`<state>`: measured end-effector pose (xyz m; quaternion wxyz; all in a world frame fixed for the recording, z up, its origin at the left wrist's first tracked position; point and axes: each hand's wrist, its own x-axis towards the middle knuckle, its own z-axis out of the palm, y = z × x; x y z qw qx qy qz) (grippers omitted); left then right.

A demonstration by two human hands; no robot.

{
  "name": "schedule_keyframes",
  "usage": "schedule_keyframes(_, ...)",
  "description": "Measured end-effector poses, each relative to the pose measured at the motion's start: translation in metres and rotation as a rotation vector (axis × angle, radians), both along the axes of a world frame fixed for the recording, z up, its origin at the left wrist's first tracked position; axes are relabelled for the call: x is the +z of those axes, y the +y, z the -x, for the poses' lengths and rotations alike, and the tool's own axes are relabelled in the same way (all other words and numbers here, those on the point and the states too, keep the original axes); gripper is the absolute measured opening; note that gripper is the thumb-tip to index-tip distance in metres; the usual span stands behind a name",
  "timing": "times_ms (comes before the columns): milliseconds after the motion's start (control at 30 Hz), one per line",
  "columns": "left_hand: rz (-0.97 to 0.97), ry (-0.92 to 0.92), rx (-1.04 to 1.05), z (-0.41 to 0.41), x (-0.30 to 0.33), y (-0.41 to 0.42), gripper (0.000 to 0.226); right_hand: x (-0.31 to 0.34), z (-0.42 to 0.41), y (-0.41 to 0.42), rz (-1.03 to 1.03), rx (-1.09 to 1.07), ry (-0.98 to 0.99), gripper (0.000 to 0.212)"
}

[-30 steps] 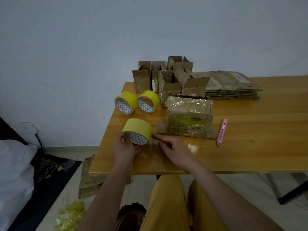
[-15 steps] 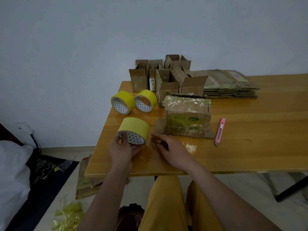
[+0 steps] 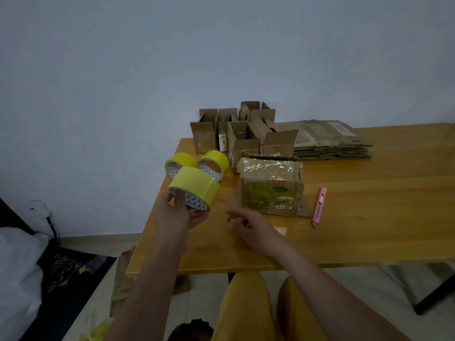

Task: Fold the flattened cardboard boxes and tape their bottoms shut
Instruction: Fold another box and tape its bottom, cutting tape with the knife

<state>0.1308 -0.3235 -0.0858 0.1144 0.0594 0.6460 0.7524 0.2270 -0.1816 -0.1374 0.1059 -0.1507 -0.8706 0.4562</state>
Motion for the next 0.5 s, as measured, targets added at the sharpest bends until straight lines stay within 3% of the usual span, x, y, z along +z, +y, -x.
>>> schedule_keyframes(133,-0.054,0.053,0.034,-0.004,0.022,-0.004,0.033,0.018,-0.001,-0.012,0.023,-0.05,0.225,0.015)
schedule_keyframes(267,-0.115,0.089,0.05,0.008,0.062,-0.014,0.034,0.062,-0.001,-0.019,-0.057,-0.012,0.45,0.013)
schedule_keyframes(500,-0.237,0.034,-0.056,-0.003,0.104,0.009,0.035,0.111,-0.016,0.01,-0.126,-0.116,0.416,0.021)
